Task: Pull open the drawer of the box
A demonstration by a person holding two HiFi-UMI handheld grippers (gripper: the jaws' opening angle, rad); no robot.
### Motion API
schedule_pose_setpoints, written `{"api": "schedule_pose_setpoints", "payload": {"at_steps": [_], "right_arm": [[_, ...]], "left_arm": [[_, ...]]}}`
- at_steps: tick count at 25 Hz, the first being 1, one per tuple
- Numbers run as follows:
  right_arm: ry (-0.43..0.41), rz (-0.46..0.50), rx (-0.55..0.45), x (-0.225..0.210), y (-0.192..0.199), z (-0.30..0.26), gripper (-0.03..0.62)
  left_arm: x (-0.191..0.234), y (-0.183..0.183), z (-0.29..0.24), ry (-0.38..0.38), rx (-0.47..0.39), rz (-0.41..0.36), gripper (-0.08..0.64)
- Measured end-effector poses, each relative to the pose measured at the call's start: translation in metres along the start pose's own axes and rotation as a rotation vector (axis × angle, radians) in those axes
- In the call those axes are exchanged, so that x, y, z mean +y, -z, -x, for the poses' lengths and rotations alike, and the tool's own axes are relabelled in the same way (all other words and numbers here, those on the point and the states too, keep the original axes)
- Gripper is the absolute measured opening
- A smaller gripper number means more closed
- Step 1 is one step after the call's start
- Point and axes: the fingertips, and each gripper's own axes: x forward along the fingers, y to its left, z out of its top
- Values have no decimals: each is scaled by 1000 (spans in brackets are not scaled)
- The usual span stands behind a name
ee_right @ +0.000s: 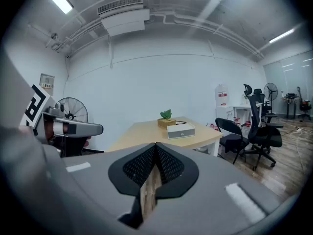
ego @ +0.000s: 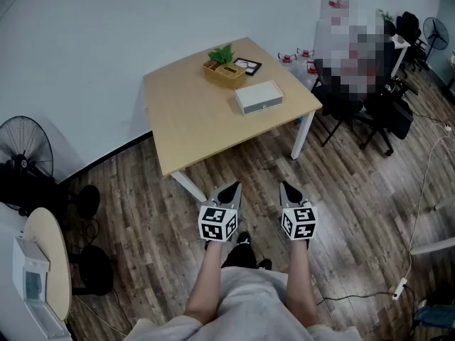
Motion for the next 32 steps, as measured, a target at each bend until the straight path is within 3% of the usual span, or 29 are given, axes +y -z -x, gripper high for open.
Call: {"api": "schedule_pose_setpoints", "payload": {"at_steps": [11,16,20,32], "right_arm": [[-12,14,-25,2,0,7,2],[-109,-17,-64,14,-3,15,2],[-133,-37,-68,10,-5,14,2],[-106,44,-22,-44,-16,-41,2]], "left_arm": [[-2,5,7,-10,3,-5,54],[0,12,10,-20,11,4,54],[3,9,3,-23,12,15,54],[32,-18,-83,-9,-12,57,54]]}}
